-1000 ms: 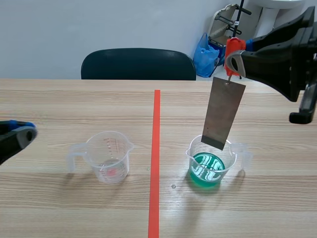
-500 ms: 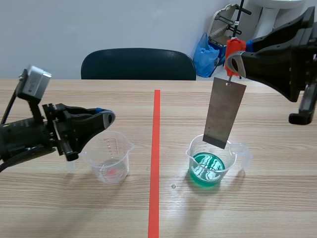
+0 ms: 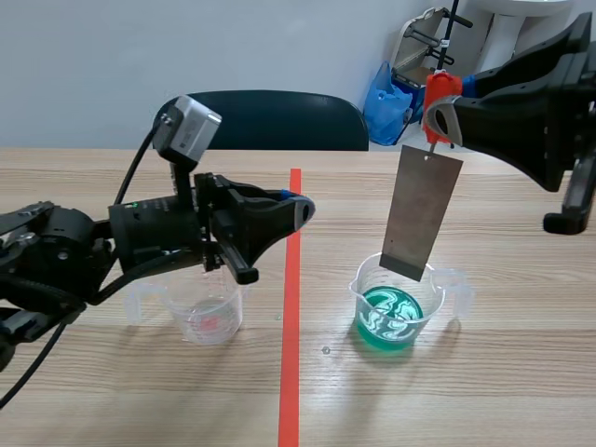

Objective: Do the redox reaction experiment

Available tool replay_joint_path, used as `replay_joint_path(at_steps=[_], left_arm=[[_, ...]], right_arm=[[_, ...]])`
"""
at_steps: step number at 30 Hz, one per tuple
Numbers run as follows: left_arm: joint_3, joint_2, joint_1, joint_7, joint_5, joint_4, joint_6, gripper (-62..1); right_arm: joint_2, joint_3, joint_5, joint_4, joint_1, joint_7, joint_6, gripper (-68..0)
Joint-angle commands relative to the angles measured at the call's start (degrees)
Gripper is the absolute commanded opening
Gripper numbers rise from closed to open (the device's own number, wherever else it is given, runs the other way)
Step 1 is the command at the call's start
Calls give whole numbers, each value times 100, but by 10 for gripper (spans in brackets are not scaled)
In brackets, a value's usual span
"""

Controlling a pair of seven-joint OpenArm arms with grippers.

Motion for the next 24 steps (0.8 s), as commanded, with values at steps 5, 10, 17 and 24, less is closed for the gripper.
replay_joint_path(at_steps=[5,10,17,24], left_arm=[[162,321,-28,-57,367,122,-9,-573],[175,411,-28,-55,374,122,-9,-573],[175,407,-26,-57,483,122,-9,-573],[175,407,-26,-59,481,122,-9,-573]], right_arm=[[26,103,37,22,57,111,-20,-669],[26,103,37,22,57,111,-20,-669],[26,103,37,22,57,111,-20,-669],[26,103,37,22,57,111,-20,-669]])
